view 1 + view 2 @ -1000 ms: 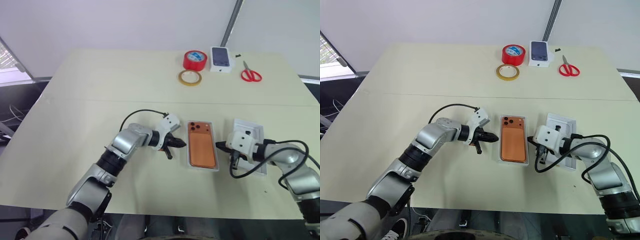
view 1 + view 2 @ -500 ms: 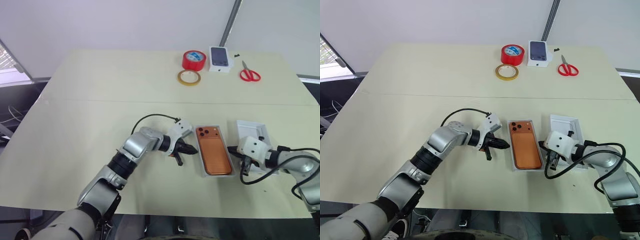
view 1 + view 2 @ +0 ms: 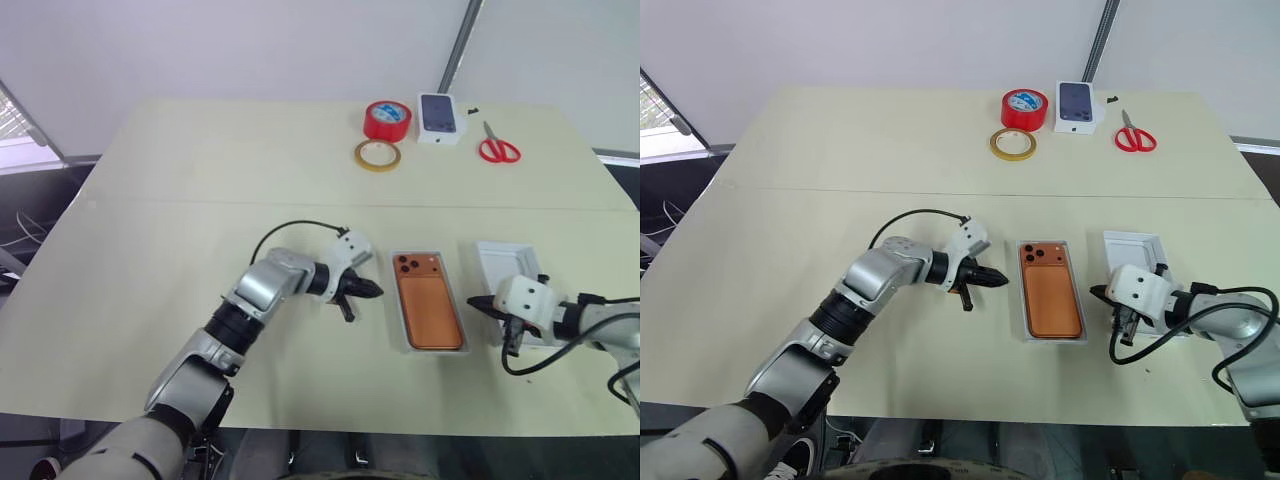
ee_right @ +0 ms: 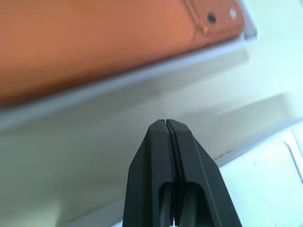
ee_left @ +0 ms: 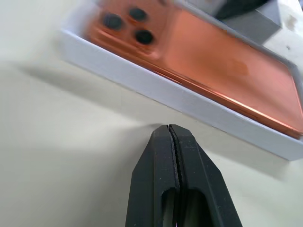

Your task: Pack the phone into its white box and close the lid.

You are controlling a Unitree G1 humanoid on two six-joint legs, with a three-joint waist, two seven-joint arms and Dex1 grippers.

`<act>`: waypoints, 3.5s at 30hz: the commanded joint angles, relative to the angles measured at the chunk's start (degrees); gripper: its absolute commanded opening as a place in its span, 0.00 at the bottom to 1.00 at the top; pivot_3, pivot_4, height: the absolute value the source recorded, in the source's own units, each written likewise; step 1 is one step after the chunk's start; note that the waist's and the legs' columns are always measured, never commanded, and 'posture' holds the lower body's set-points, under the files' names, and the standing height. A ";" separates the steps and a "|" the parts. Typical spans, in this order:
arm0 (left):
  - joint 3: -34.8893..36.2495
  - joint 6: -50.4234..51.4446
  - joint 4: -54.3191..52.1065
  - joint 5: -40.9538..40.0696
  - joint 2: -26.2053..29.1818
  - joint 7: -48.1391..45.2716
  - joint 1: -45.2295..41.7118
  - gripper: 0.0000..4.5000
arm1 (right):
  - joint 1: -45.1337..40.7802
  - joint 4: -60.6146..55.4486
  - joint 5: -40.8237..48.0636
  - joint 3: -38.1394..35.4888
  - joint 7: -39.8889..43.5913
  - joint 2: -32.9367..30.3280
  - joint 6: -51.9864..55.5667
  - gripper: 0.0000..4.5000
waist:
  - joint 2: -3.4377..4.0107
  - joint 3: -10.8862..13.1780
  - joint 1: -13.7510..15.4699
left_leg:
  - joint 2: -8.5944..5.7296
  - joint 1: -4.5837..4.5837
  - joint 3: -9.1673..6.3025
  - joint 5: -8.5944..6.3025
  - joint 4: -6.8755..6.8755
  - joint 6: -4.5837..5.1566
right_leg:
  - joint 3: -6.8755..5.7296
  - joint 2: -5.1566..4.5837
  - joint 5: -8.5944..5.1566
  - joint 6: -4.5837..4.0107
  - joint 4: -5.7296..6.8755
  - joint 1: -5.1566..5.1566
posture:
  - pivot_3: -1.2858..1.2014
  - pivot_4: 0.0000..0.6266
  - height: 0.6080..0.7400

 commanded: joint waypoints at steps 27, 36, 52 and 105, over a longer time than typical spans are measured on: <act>19.57 -44.96 -6.54 -7.44 19.84 -20.80 17.58 0.98 | 1.38 -29.67 18.08 -11.53 -21.15 7.11 58.24 0.98 | 0.23 -0.07 -1.47 | 0.08 0.01 -0.03 0.00 -0.09 -0.02 | 0.00 -0.07 0.00 -0.01 0.04 -0.07 | 0.52 0.24 1.00; 18.78 -49.64 -6.89 -9.52 20.75 -26.75 20.04 0.98 | -10.61 -26.08 21.03 -6.76 -24.10 4.21 77.92 0.98 | 0.24 -0.07 -1.63 | 0.10 0.01 -0.02 -0.01 -0.11 0.00 | 0.00 -0.06 0.00 -0.02 0.04 -0.08 | 0.52 0.24 1.00; 17.88 -48.18 -14.25 -9.65 19.51 -22.66 26.74 1.00 | -25.26 -14.46 22.32 4.30 -23.42 -0.21 86.04 0.92 | 0.28 -0.06 -1.54 | 0.11 -0.03 -0.02 -0.03 -0.14 0.03 | -0.01 -0.07 0.00 -0.02 0.00 -0.11 | 0.52 0.24 1.00; 16.64 -37.26 -13.57 -9.04 14.76 -9.45 20.77 1.00 | -10.89 -30.73 108.67 -7.03 -58.94 20.78 54.00 0.01 | 0.48 0.07 -3.12 | 0.14 0.00 0.05 -0.06 -0.13 0.12 | -0.01 0.02 0.02 0.03 0.03 -0.06 | 0.52 0.24 1.00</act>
